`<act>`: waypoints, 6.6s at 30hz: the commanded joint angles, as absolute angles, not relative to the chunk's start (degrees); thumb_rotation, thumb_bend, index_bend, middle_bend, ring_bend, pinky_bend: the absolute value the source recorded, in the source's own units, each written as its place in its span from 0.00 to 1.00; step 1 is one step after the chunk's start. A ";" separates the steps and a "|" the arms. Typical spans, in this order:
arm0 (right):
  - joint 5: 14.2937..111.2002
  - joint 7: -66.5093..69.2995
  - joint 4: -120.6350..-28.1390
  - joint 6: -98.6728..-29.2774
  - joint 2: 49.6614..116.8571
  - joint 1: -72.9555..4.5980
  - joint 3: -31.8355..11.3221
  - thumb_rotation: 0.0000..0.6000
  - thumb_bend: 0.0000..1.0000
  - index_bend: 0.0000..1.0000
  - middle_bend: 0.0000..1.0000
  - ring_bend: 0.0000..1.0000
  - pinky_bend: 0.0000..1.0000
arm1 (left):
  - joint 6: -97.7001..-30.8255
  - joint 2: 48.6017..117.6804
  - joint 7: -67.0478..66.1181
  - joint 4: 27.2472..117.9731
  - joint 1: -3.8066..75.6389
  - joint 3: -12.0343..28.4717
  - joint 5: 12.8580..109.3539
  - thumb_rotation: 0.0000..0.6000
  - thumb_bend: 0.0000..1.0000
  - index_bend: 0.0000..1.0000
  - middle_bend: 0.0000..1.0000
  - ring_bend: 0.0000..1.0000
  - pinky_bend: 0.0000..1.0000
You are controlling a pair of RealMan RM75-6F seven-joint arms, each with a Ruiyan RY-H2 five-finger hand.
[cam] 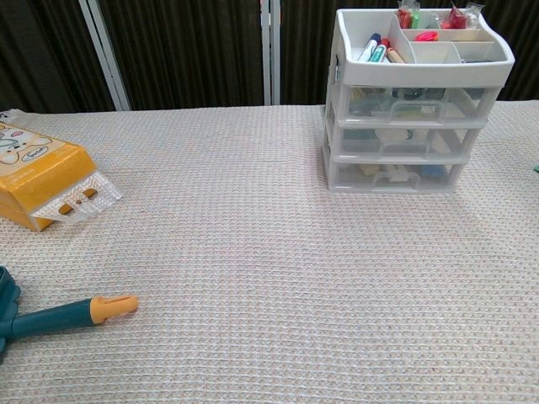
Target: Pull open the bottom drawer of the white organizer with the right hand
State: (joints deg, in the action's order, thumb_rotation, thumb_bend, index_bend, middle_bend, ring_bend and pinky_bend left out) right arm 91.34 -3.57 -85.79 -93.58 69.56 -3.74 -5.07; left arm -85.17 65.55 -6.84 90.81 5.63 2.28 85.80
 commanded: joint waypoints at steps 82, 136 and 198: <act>47.56 51.14 -83.59 -18.97 82.79 -31.34 -25.85 1.00 0.15 0.19 0.84 0.84 0.75 | -88.44 65.73 -6.37 89.86 4.64 5.20 83.38 1.00 0.12 0.00 0.00 0.00 0.00; 38.76 50.83 -62.92 1.91 94.84 -30.75 -41.67 1.00 0.15 0.21 0.83 0.84 0.75 | -85.48 65.06 -7.90 90.78 5.81 5.49 80.93 1.00 0.12 0.00 0.00 0.00 0.00; 35.52 38.91 -72.44 6.21 90.54 -19.24 -44.22 1.00 0.16 0.03 0.82 0.83 0.74 | -84.10 65.48 -10.29 91.84 6.80 3.61 82.99 1.00 0.12 0.00 0.00 0.00 0.00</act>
